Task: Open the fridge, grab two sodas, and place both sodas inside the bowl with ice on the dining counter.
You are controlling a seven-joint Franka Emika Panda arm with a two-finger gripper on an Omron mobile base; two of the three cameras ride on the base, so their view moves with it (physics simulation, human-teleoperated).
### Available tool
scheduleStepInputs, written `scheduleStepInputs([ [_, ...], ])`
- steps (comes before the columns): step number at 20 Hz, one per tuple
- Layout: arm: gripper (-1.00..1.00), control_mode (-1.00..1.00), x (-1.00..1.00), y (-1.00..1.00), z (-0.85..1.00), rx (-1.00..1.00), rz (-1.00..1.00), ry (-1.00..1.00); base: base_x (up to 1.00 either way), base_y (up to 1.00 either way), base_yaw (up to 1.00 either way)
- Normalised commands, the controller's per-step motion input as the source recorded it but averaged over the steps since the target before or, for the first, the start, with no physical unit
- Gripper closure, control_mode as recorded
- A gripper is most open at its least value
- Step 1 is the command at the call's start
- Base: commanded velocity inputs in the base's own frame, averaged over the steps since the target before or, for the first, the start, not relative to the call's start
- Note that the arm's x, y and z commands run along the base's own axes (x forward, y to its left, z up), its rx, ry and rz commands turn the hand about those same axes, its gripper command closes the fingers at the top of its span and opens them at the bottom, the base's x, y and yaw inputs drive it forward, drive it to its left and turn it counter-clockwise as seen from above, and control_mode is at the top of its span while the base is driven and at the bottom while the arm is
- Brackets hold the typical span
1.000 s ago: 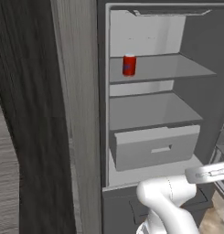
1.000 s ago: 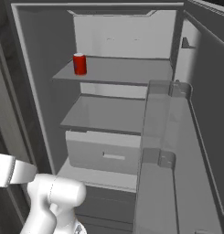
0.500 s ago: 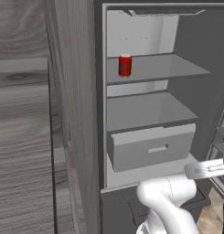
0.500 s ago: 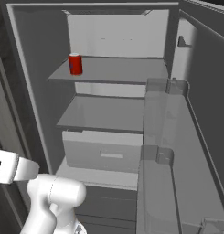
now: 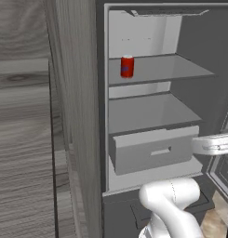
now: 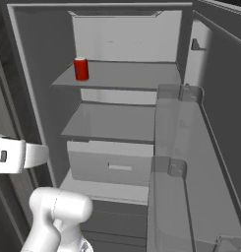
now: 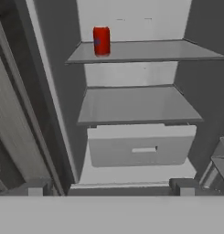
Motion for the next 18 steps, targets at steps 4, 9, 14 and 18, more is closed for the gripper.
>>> scheduleStepInputs([
  [4, -1.00, -1.00, 0.12, 0.00, 0.88, -0.04, 0.00, -0.27, 0.00, 0.00, 0.00],
  [9, -1.00, -1.00, 0.19, 0.00, 0.62, -0.06, 0.00, -0.25, 0.00, 0.00, 0.00],
  [14, -1.00, -1.00, 0.50, -0.03, 0.18, -0.01, 0.00, -0.11, 0.00, 0.00, 0.00],
  [18, -1.00, -1.00, 0.71, -0.15, 0.00, 0.00, 0.10, 0.01, 0.00, 0.00, 0.00],
])
